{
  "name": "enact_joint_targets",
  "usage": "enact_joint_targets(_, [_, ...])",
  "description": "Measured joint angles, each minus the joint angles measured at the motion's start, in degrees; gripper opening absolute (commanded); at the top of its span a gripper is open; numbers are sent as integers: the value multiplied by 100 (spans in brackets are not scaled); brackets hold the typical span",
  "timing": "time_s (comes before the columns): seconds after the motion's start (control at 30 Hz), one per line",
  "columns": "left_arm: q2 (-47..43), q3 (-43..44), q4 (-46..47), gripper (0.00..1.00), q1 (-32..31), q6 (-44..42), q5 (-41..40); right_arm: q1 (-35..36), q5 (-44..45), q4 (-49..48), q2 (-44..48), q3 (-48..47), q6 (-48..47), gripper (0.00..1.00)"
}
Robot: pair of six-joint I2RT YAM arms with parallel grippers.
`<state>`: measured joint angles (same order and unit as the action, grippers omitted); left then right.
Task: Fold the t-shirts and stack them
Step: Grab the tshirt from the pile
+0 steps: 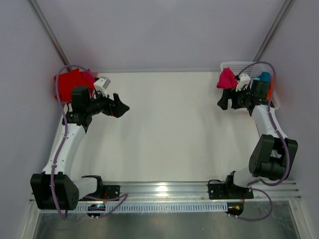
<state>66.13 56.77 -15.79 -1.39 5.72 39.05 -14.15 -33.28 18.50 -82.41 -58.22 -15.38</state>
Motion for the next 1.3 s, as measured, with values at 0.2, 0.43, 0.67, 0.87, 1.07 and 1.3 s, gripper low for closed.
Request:
enact_joint_targets(0.2, [546, 380, -619, 99, 0, -533, -83, 4, 1123, 376, -1440, -2785, -74, 99])
enact_joint_targets(0.43, [813, 546, -922, 99, 0, -857, -334, -4, 1388, 323, -1978, -3875, -83, 89])
enact_joint_targets(0.67, [1141, 817, -1174, 99, 0, -988, -579, 168, 918, 1117, -3571, -5547, -319, 87])
enact_joint_targets(0.87, [1174, 837, -1246, 99, 0, -1080, -691, 422, 702, 1672, -4017, -5429, -597, 87])
enact_joint_targets(1.07, [1178, 874, -1266, 99, 0, -1075, -715, 549, 697, 1617, -4022, -5246, -772, 55])
enact_joint_targets(1.3, [1178, 874, -1285, 99, 0, -1071, -765, 496, 728, 1523, -4072, -5246, -769, 18])
